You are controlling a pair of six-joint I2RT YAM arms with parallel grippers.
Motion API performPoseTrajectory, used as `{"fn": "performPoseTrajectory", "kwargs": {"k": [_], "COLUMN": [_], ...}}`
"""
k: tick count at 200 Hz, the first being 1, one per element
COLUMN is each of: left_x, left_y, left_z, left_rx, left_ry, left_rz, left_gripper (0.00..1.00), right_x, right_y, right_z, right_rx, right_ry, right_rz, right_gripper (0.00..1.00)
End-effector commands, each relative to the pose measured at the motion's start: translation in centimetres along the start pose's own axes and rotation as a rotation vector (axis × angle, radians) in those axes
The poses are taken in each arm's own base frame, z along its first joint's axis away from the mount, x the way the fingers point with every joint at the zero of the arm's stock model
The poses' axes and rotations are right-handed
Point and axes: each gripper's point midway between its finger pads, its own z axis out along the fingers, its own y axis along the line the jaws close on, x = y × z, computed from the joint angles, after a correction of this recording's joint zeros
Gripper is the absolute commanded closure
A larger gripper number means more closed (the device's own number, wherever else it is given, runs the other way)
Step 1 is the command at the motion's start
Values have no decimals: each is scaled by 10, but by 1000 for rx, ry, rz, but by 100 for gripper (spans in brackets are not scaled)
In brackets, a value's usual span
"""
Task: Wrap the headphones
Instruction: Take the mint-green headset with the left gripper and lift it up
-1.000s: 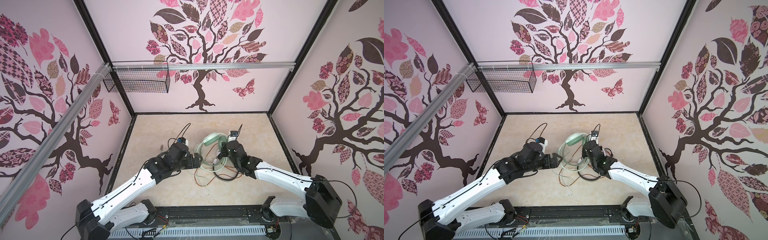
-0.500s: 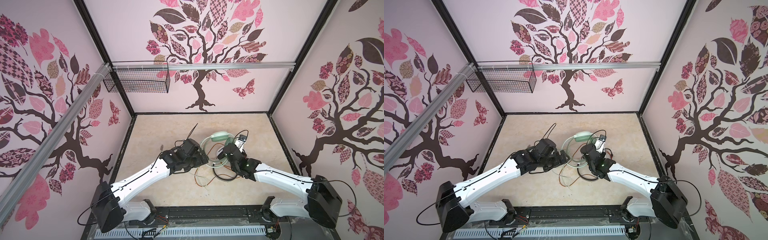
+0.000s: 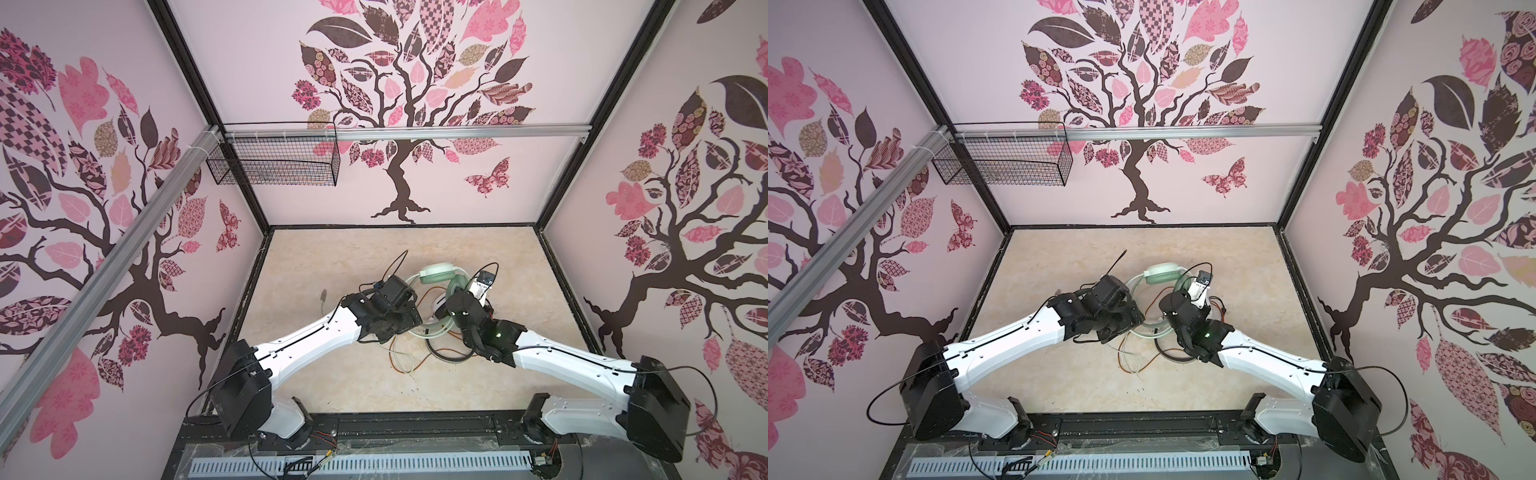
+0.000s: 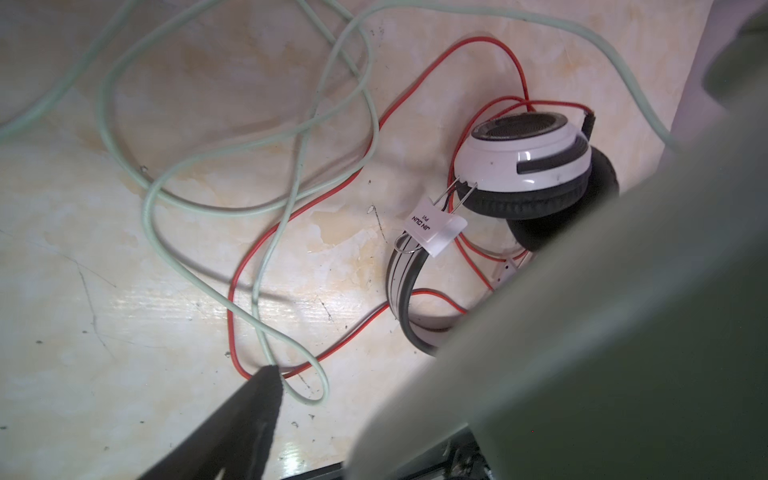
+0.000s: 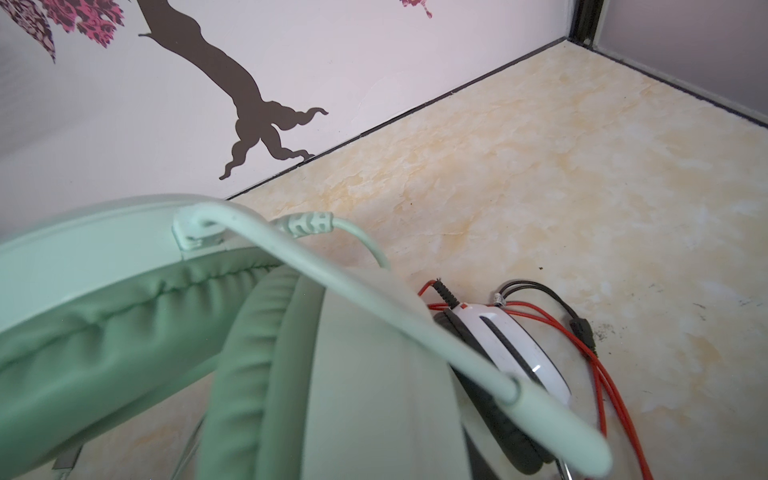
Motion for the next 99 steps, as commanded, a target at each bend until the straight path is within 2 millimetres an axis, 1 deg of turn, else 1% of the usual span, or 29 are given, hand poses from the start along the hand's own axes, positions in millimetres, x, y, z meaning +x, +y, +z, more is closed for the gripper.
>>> {"fn": "performPoseTrajectory", "kwargs": {"k": [1,19,44,53,64,81,94,99], "left_x": [-5,-5,-6,-6,-5,-4,-4,-3], "left_y": [-11,-10,-9,-9,-7,-5,-4,-4], "left_z": [-3,-3,-5,-6,-5,-5,-4,-5], "left_rx": [23,27,35,36,30,23,18,19], "left_ry": [-19,-22,-31,-33,-30,-27,-26,-25], "left_rz": [-3,-6,0,4,7,10,14,16], "left_gripper": [30,36,48,55,60,71,78,83], "right_x": [-37,-37,-37,-36,-37,-37,-36,-36], "right_y": [8,7,6,6,7,7,8,9], "right_z": [-14,-15,-15,-16,-17,-19,-20,-20], "right_rx": [-29,-29,-31,-34,-41,-53,-63,-70], "right_ry": [-95,-98,-93,-90,-87,-80,-75,-73], "right_rz": [100,102,104,109,116,123,124,119], "right_gripper": [67,67,68,68,68,69,69,67]}}
